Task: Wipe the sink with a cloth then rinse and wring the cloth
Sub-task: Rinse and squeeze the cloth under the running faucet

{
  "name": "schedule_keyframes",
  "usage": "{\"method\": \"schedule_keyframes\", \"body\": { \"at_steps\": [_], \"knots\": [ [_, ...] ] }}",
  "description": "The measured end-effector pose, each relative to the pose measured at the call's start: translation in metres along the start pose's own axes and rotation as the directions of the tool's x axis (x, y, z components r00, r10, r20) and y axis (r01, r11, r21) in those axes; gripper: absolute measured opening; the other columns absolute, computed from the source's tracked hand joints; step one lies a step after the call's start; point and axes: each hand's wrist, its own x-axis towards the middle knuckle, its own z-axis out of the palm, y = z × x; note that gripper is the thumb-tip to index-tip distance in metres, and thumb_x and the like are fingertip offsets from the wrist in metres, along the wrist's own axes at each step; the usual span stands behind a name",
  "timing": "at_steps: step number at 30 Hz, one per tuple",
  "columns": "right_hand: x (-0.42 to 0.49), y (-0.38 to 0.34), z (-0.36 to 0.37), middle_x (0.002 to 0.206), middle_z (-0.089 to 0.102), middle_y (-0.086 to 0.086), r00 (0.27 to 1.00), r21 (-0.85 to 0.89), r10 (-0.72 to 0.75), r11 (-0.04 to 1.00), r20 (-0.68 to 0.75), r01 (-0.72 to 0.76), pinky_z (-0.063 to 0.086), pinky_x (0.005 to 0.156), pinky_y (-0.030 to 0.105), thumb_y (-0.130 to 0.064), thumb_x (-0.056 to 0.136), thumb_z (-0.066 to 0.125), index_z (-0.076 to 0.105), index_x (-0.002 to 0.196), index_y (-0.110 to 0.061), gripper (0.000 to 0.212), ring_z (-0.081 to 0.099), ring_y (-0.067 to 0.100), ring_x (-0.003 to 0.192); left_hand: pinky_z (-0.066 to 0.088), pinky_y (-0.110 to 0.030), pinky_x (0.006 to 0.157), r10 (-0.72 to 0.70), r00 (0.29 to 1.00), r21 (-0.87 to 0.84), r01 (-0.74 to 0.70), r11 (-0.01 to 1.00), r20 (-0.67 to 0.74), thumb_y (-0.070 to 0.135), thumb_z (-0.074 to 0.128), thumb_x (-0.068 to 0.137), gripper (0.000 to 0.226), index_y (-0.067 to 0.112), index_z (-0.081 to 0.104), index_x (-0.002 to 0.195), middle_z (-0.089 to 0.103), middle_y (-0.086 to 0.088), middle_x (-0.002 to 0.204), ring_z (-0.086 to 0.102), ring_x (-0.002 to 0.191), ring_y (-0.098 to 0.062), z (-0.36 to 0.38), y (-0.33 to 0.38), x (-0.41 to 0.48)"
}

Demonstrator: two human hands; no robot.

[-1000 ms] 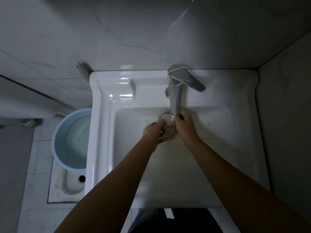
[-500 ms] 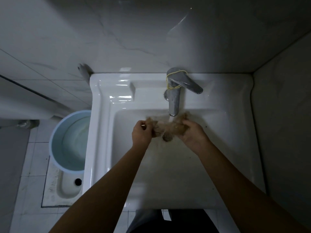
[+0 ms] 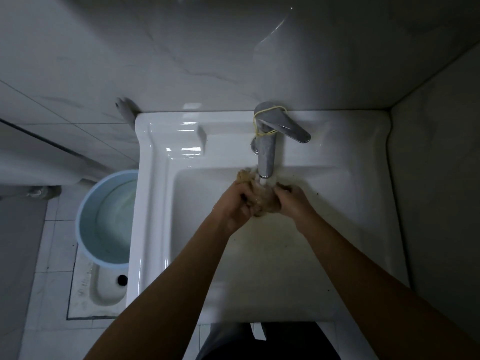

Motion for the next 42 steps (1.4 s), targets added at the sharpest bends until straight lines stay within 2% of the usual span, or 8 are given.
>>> {"method": "schedule_keyframes", "body": {
  "at_steps": [7,14,21,25,31,34,37,42],
  "knots": [
    [0.003,0.0,0.008,0.103,0.075,0.015,0.992,-0.069,-0.087,0.993,0.091,0.094,0.062,0.082,0.046,-0.013,0.077,0.079,0.074,0.101,-0.014,0.024,0.074,0.031,0.093,0.06,-0.048,0.084,0.418,0.896,0.665,-0.22,0.714,-0.152,-0.018,0.05,0.072,0.053,0.017,0.061,0.109,0.067,-0.01,0.102,0.065,0.101,-0.032,-0.003,-0.008,0.006],
    [-0.005,-0.011,0.013,0.082,0.076,0.011,0.967,0.188,-0.05,0.982,0.25,0.002,0.058,0.062,0.031,0.003,0.077,0.058,0.08,0.083,-0.013,0.027,0.073,0.023,0.072,0.063,-0.039,0.063,-0.066,0.942,0.072,0.094,0.993,-0.33,0.036,0.05,0.097,0.03,0.013,0.07,0.102,0.074,-0.014,0.099,0.074,0.085,-0.029,-0.008,-0.01,0.008],
    [0.0,-0.002,0.022,0.096,0.069,0.003,0.971,-0.211,-0.22,0.958,-0.092,0.197,0.047,0.059,0.028,-0.033,0.094,0.056,0.067,0.104,-0.019,0.02,0.065,0.017,0.081,0.05,-0.018,0.045,0.221,0.932,0.428,-0.082,0.9,-0.287,0.027,0.056,0.1,0.022,0.012,0.07,0.092,0.069,-0.007,0.078,0.066,0.053,-0.006,0.005,-0.022,0.016],
    [0.006,-0.001,0.028,0.096,0.07,0.01,0.994,0.022,0.085,0.996,0.068,-0.086,0.056,0.07,0.035,-0.039,0.096,0.052,0.066,0.101,-0.017,0.027,0.066,0.023,0.076,0.06,-0.05,0.073,0.117,0.965,0.371,-0.023,0.928,-0.234,0.023,0.049,0.096,0.028,0.008,0.072,0.091,0.074,-0.025,0.09,0.07,0.077,-0.034,0.017,-0.015,0.013],
    [0.003,0.011,0.024,0.109,0.073,0.022,0.991,0.278,0.105,0.952,0.087,-0.126,0.057,0.09,0.055,-0.02,0.094,0.057,0.07,0.111,-0.009,0.024,0.071,0.034,0.091,0.063,-0.04,0.07,0.468,0.844,0.75,-0.128,0.649,-0.261,0.036,0.054,0.098,0.023,0.018,0.066,0.106,0.072,-0.01,0.096,0.072,0.085,-0.03,0.0,-0.019,0.017],
    [0.003,0.009,0.028,0.091,0.077,0.015,0.985,0.347,0.145,0.923,0.094,-0.169,0.059,0.079,0.045,-0.038,0.088,0.062,0.077,0.087,-0.013,0.029,0.072,0.03,0.082,0.059,-0.046,0.091,0.333,0.86,0.628,-0.019,0.778,-0.387,0.042,0.049,0.1,0.039,0.022,0.056,0.132,0.064,-0.007,0.122,0.066,0.106,-0.025,-0.008,-0.02,0.022],
    [0.002,0.005,0.031,0.09,0.075,0.011,0.996,0.226,0.049,0.972,0.068,-0.063,0.056,0.062,0.032,-0.04,0.093,0.052,0.073,0.094,-0.016,0.032,0.071,0.026,0.075,0.062,-0.044,0.081,0.052,0.932,0.319,0.07,0.945,-0.359,0.049,0.038,0.103,0.039,0.022,0.066,0.114,0.072,-0.012,0.109,0.071,0.098,-0.03,0.004,-0.015,0.024],
    [-0.002,0.007,0.044,0.101,0.067,0.006,0.966,-0.157,-0.244,0.961,-0.087,0.229,0.058,0.064,0.035,-0.028,0.1,0.047,0.056,0.114,-0.02,0.019,0.068,0.024,0.084,0.06,-0.05,0.081,0.338,0.883,0.558,-0.108,0.822,-0.326,0.046,0.041,0.101,0.039,0.019,0.067,0.095,0.073,-0.012,0.095,0.071,0.091,-0.031,0.014,-0.031,0.032]
  ]
}}
